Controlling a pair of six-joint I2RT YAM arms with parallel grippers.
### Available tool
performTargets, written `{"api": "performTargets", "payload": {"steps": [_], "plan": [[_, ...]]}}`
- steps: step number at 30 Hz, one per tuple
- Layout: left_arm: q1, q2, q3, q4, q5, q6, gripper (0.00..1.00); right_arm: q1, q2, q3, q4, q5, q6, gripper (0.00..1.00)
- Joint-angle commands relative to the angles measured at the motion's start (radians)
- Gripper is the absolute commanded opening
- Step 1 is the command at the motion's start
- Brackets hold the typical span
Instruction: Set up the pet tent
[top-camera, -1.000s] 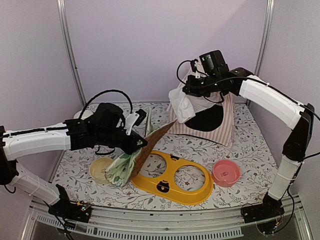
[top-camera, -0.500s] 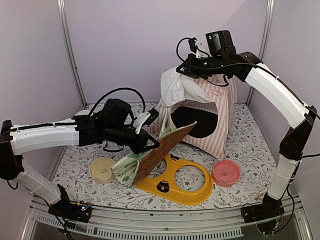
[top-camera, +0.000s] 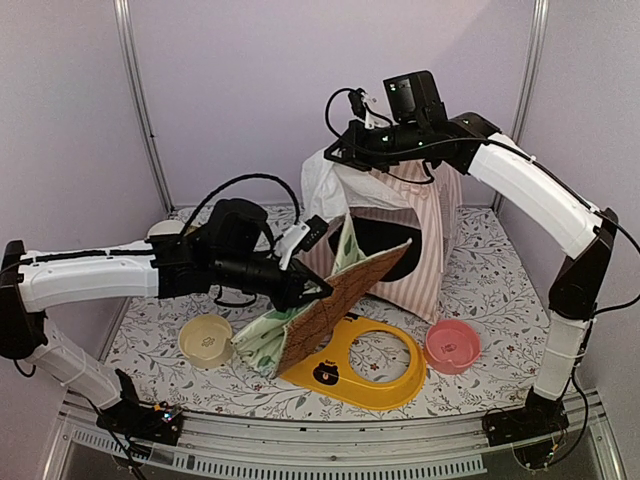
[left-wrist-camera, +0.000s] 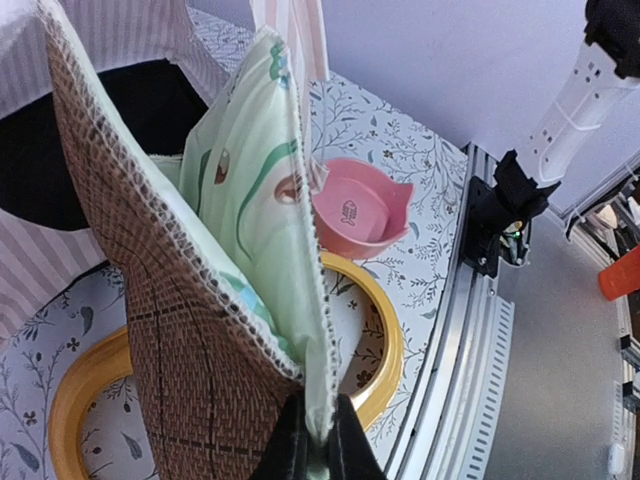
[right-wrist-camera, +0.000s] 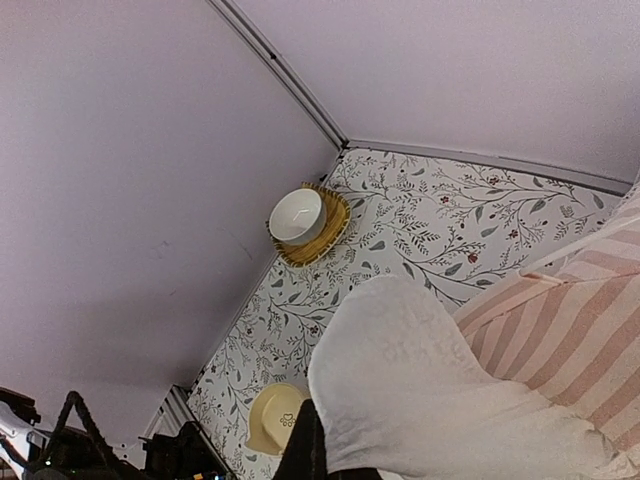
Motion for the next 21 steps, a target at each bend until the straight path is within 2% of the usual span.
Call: {"api": "performTargets", "payload": {"steps": [1, 7, 21], "plan": [[0.031, 0.057, 0.065, 0.040, -0.057, -0.034, 0.00, 0.027, 0.016, 0.024, 0.059, -0.028, 0.037, 0.00], [0.043, 0.169, 0.171, -0.030, -0.130, -0.056, 0.00, 0.049, 0.023, 0.025, 0.077, -0.035, 0.063, 0.00], [0.066, 0.352, 0.330, 0.019, -0.278, -0.082, 0.02, 0.068, 0.048, -0.027, 0.096, -0.005, 0.083, 0.00]]}}
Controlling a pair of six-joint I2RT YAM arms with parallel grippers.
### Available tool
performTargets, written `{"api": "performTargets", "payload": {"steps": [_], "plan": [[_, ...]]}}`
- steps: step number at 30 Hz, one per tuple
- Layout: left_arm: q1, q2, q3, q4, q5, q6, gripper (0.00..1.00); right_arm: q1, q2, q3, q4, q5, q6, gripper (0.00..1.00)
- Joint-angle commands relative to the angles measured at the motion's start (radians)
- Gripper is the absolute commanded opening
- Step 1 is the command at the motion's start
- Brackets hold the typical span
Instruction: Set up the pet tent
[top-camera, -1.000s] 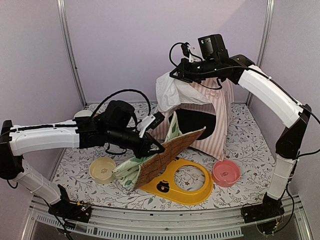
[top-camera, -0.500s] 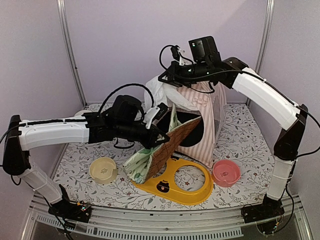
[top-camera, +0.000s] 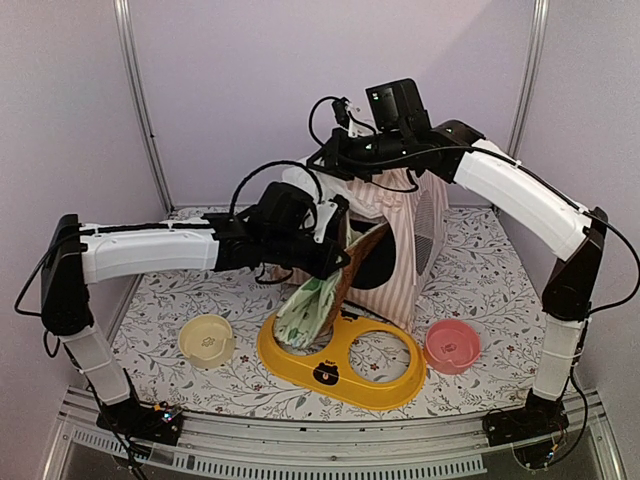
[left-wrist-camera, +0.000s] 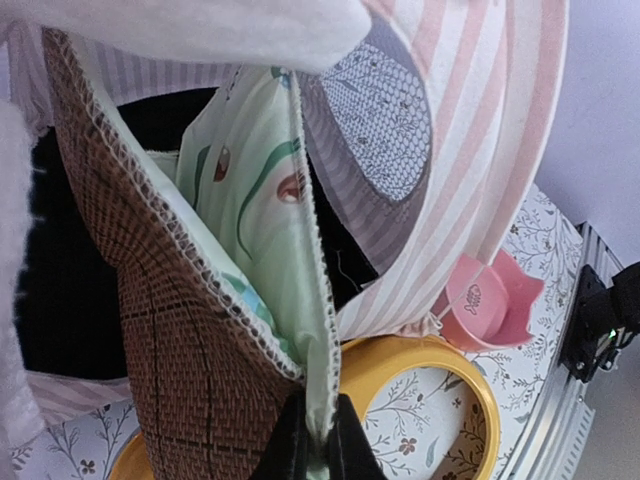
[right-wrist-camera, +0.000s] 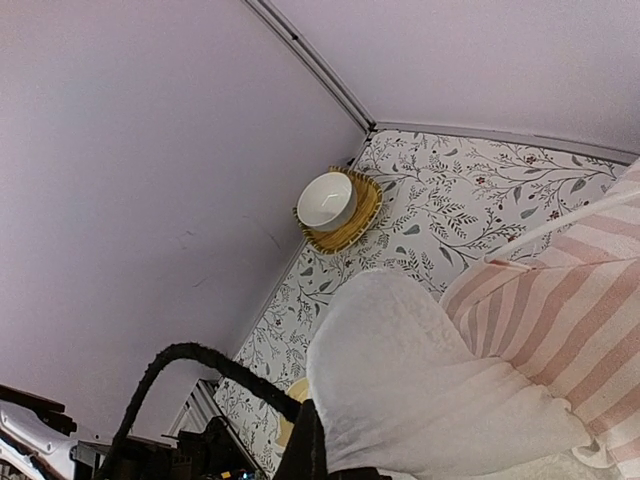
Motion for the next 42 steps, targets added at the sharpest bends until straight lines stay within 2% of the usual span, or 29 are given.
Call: {"api": "performTargets", "payload": {"steps": [1, 4, 9, 16, 20, 28, 38, 42], "plan": [[0.018, 0.044, 0.046, 0.054, -0.066, -0.008, 0.02, 0.005, 0.012, -0.035, 0.051, 0.017, 0.007, 0.00], [0.020, 0.066, 0.037, 0.082, -0.087, 0.006, 0.09, 0.003, 0.019, -0.063, 0.054, 0.038, 0.006, 0.00], [0.021, 0.069, 0.011, 0.107, -0.089, 0.017, 0.33, -0.017, 0.028, -0.118, 0.060, 0.051, 0.009, 0.00], [-0.011, -0.040, -0.059, 0.139, -0.076, 0.036, 0.59, -0.030, 0.032, -0.154, 0.078, 0.050, 0.017, 0.00], [-0.041, -0.133, -0.125, 0.136, -0.104, 0.036, 0.68, -0.035, 0.038, -0.158, 0.078, 0.052, 0.016, 0.00], [-0.050, -0.308, -0.258, 0.087, -0.197, 0.011, 0.78, -0.041, 0.046, -0.160, 0.083, 0.046, 0.018, 0.00], [-0.050, -0.510, -0.400, -0.009, -0.361, -0.035, 0.80, -0.044, 0.058, -0.175, 0.089, 0.039, 0.021, 0.00], [-0.048, -0.578, -0.440, -0.093, -0.400, -0.054, 0.81, -0.043, 0.060, -0.176, 0.095, 0.032, 0.021, 0.00]]}}
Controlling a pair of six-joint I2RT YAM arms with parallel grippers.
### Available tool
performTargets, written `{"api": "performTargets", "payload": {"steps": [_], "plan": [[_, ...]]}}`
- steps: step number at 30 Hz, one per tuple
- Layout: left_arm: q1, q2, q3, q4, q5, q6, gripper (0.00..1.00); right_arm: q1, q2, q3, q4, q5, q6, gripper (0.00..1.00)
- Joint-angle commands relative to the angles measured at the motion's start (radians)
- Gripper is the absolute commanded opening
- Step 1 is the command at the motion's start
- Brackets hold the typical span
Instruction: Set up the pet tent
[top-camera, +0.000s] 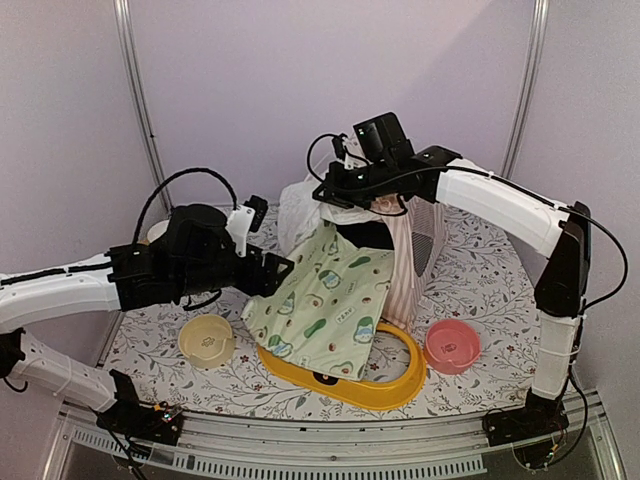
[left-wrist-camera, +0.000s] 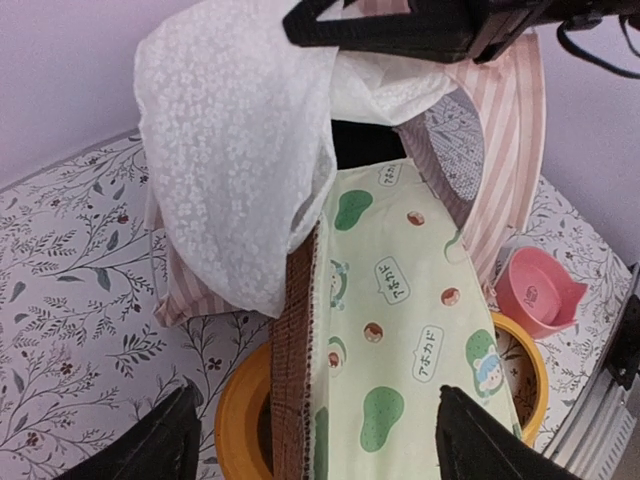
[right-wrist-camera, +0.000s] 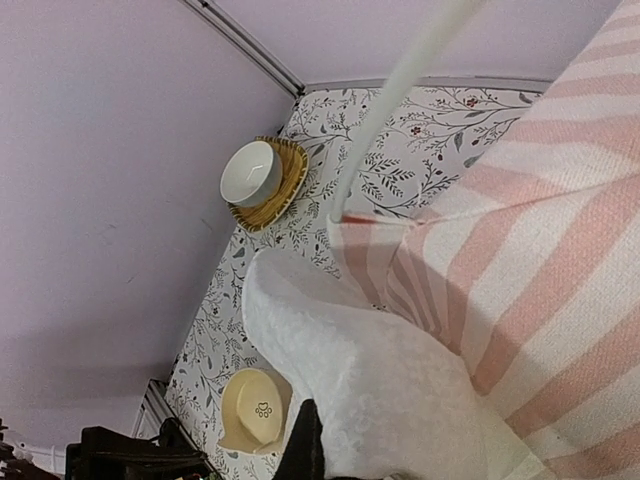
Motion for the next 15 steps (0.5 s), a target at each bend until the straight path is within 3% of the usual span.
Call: {"api": "performTargets", "payload": {"steps": [1, 6, 11, 15], "plan": [[-0.007, -0.076, -0.048, -0.101, -0.067, -0.031, 0.81, -0.007, 0.018, -0.012, 0.025, -0.013, 0.003, 0.00], [-0.020, -0.128, -0.137, -0.121, 0.067, -0.044, 0.79, -0.007, 0.016, -0.012, 0.042, -0.026, 0.006, 0.00], [-0.084, -0.162, -0.197, -0.121, 0.092, -0.062, 0.77, -0.007, 0.003, -0.012, 0.051, -0.034, 0.009, 0.00], [-0.088, -0.126, -0.208, -0.128, 0.081, -0.091, 0.66, -0.007, -0.010, -0.014, 0.051, -0.035, 0.007, 0.00]]}}
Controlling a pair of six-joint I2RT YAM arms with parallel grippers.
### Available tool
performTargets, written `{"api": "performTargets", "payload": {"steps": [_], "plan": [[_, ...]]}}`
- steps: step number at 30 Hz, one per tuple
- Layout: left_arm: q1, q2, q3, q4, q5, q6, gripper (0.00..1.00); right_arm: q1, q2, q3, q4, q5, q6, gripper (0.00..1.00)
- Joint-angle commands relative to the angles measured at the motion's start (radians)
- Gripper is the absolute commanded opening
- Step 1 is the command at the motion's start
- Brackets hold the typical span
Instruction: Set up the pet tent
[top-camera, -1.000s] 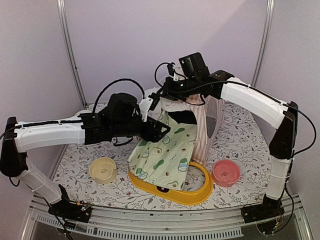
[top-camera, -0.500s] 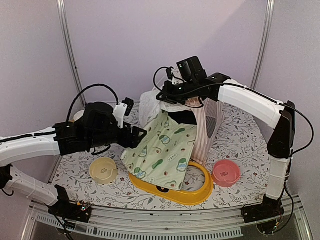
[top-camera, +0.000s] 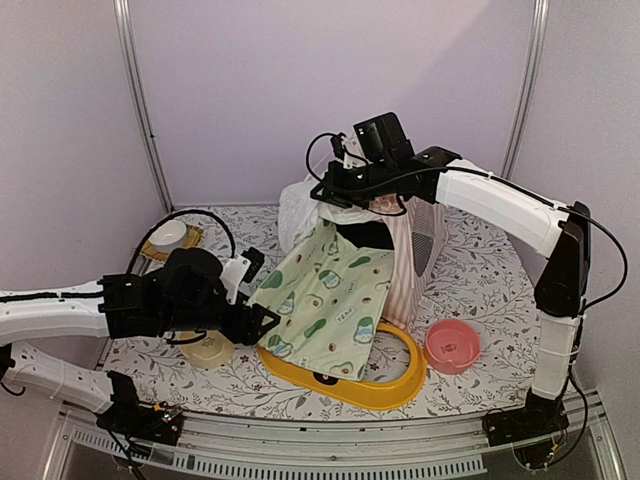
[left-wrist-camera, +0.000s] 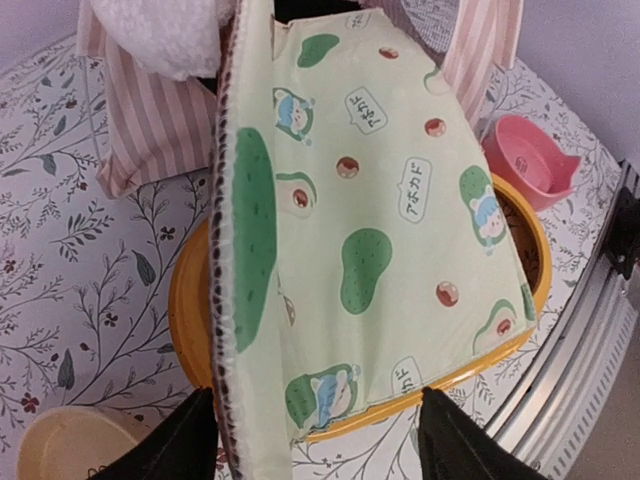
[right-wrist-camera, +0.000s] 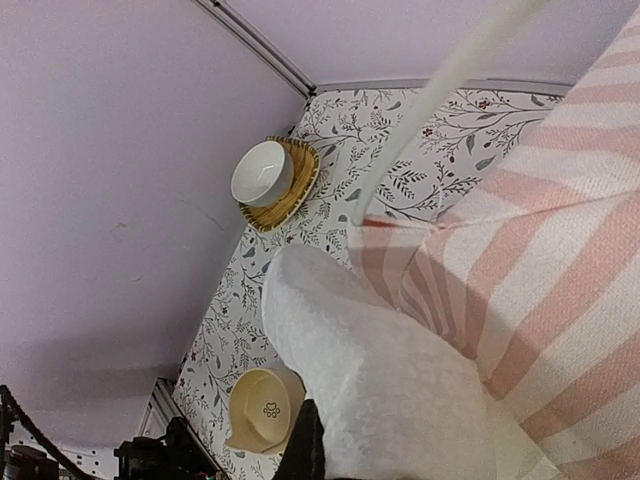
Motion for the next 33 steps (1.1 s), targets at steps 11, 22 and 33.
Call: {"api": "performTargets", "payload": {"steps": [11, 22, 33], "plan": [[0.010, 0.254, 0.156, 0.125, -0.116, -0.029, 0.00, 0.019, -0.031, -0.010, 0.036, -0.025, 0.000, 0.00], [0.140, 0.523, 0.449, 0.165, -0.027, -0.043, 0.00, 0.032, -0.025, -0.018, 0.031, -0.026, 0.001, 0.00], [0.252, 0.652, 0.549, 0.120, 0.212, -0.070, 0.00, 0.032, -0.054, 0.035, 0.011, 0.009, -0.024, 0.00]]}}
